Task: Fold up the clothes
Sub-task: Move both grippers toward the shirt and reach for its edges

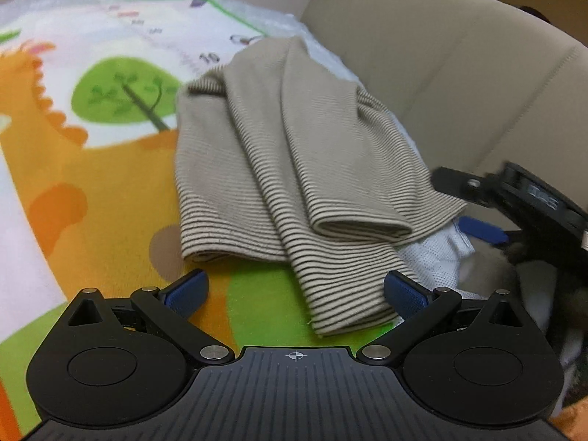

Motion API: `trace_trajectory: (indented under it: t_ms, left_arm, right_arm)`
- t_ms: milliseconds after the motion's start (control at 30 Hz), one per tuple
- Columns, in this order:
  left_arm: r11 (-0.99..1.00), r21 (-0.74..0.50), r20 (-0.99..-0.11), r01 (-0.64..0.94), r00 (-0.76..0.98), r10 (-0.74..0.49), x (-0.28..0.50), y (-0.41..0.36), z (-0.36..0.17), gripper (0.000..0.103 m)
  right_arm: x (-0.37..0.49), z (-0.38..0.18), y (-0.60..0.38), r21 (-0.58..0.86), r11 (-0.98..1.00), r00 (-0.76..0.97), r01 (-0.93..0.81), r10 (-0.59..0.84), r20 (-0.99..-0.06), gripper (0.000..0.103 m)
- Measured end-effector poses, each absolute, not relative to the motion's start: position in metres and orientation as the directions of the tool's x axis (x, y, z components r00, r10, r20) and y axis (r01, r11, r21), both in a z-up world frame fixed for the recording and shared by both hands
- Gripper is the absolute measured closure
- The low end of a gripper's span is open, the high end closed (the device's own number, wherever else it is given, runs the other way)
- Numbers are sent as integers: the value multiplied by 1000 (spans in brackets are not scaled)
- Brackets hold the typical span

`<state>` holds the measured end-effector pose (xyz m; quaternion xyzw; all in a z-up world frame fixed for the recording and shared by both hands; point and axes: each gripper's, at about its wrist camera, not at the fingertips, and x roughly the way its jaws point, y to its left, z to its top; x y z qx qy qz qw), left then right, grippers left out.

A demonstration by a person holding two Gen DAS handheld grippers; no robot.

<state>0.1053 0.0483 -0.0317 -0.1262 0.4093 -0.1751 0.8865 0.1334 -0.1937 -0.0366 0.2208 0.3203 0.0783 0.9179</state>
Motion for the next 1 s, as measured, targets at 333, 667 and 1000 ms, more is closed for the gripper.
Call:
trace_trajectory:
  t_ms: [333, 667, 1000]
  left_arm:
    - [873, -437, -661, 216, 582, -475, 111, 60, -37, 0]
    - [904, -338, -669, 262, 608, -427, 105, 47, -39, 0]
    - [921, -102, -696, 376, 634, -336, 92, 32, -14, 0]
  right_arm:
    - [156, -71, -201, 606, 785, 732, 130, 336, -592, 0]
    - [162, -67, -175, 445, 892, 719, 75, 261, -644, 0]
    - [161, -66, -166, 328, 941, 689, -81, 291, -664, 0]
